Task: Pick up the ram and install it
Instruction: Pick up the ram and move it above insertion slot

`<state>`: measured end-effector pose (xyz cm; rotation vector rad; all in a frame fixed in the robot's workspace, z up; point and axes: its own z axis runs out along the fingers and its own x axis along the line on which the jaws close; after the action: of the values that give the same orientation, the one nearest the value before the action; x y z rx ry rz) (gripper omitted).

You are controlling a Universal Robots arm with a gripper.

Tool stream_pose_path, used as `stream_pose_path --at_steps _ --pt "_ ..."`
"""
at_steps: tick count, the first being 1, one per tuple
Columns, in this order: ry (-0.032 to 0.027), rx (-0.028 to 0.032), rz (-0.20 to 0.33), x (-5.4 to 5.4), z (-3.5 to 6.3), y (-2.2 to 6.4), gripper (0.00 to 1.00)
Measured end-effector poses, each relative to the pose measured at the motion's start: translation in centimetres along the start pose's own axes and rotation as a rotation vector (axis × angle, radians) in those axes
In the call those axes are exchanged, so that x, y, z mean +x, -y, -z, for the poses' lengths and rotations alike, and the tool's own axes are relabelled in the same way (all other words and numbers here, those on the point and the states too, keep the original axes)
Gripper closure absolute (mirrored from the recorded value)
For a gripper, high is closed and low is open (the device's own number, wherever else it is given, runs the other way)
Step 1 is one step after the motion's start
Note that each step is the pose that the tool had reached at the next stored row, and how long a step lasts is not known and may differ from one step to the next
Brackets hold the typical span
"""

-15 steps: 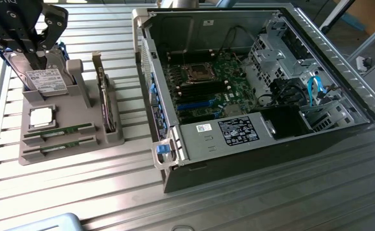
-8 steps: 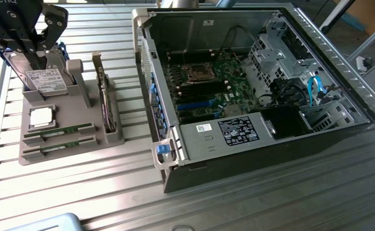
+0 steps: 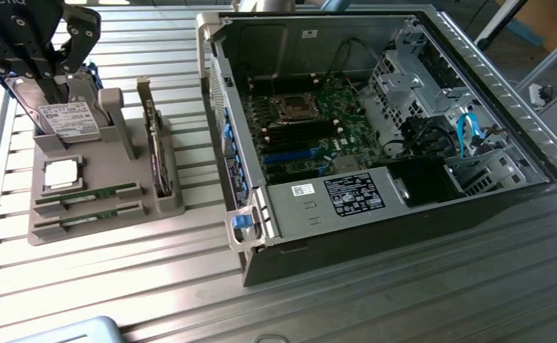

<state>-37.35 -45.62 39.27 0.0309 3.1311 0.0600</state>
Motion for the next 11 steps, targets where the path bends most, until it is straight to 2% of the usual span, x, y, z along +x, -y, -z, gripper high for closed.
stream_pose_path --at_steps 11 --pt "-0.0025 -0.0007 0.066 0.0 0.0 0.02 0.9"
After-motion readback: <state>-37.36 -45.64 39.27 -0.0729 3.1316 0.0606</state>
